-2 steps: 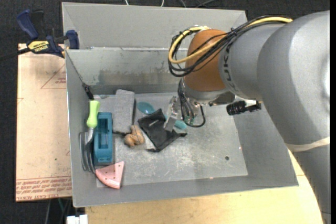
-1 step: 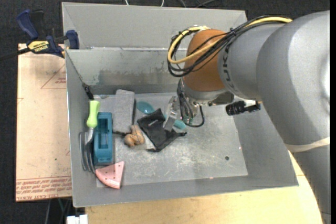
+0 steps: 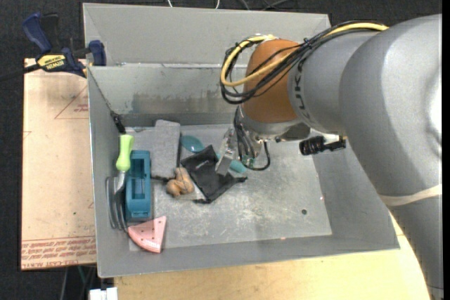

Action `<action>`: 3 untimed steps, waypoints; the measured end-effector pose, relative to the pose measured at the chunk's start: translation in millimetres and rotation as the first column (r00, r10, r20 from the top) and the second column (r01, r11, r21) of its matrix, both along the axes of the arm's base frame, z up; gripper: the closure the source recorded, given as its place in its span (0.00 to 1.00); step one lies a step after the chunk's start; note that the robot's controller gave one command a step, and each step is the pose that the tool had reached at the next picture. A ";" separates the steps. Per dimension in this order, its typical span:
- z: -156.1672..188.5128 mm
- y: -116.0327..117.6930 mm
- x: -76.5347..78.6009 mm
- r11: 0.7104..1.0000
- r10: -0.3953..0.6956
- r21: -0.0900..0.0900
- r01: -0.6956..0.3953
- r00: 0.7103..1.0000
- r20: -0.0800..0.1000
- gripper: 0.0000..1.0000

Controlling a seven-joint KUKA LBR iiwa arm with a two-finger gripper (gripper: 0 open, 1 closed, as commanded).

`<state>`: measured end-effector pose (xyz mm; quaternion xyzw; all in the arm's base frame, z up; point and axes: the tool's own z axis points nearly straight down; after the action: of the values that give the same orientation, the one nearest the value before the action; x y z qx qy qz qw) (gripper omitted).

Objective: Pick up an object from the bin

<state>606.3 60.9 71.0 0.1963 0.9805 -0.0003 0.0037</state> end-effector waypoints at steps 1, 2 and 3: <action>0.0 2.7 0.8 1.000 0.000 0.000 0.000 1.000 0.001 1.00; 0.2 -18.3 -0.7 0.984 0.176 0.000 -0.176 0.984 0.004 1.00; 0.9 -1.2 -4.7 0.994 0.113 -0.001 -0.113 0.994 0.004 1.00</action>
Offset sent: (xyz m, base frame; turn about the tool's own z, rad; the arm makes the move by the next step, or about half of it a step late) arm -0.0033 -0.0346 -0.0010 -0.2411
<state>601.5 59.8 71.9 0.1406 0.9900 0.0002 0.0058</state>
